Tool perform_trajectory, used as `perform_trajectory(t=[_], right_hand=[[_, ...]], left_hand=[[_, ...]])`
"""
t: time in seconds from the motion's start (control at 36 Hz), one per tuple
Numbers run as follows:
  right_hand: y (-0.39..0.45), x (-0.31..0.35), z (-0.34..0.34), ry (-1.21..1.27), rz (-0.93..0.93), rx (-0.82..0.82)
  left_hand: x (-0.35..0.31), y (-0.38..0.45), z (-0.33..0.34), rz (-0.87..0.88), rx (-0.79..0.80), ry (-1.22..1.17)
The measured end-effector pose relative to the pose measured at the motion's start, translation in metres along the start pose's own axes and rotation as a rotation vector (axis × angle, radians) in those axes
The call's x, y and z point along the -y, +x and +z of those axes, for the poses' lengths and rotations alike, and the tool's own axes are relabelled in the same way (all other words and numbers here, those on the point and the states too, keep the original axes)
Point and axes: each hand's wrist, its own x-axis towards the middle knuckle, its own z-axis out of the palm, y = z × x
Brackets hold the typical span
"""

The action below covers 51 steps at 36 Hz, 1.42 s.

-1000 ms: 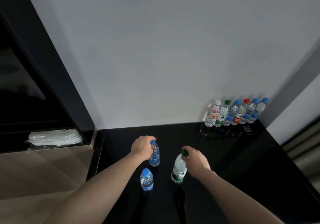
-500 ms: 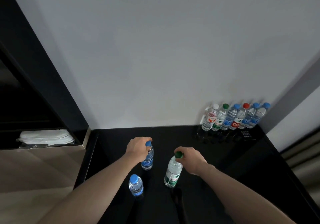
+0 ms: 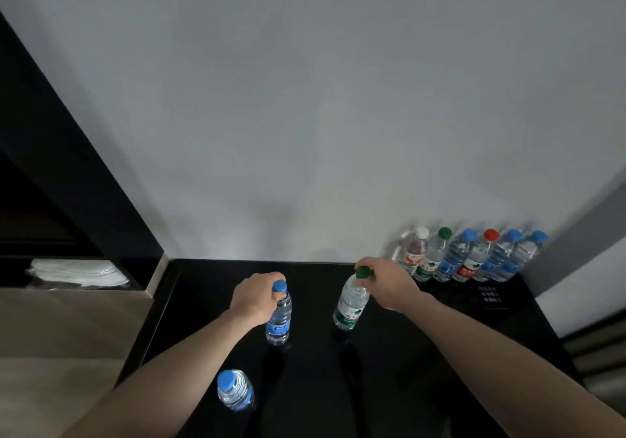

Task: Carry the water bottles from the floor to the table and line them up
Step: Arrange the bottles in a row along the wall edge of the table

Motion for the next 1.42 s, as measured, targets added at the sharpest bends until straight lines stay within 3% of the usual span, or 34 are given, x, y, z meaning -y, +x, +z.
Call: perform_trajectory(t=[0.28, 0.69, 1.42], right_hand=[[0.046, -0.045, -0.036, -0.068, -0.022, -0.048], [0.109, -0.108, -0.062, -0.347, -0.105, -0.114], [0.138, -0.149, -0.051, -0.307, -0.192, -0.184]], left_hand=[[-0.056, 0.045, -0.004, 0.086, -0.079, -0.037], [-0.149, 0.107, 0.002, 0.104, -0.072, -0.035], [-0.234, 0.17, 0.035, 0.141, -0.028, 0.016]])
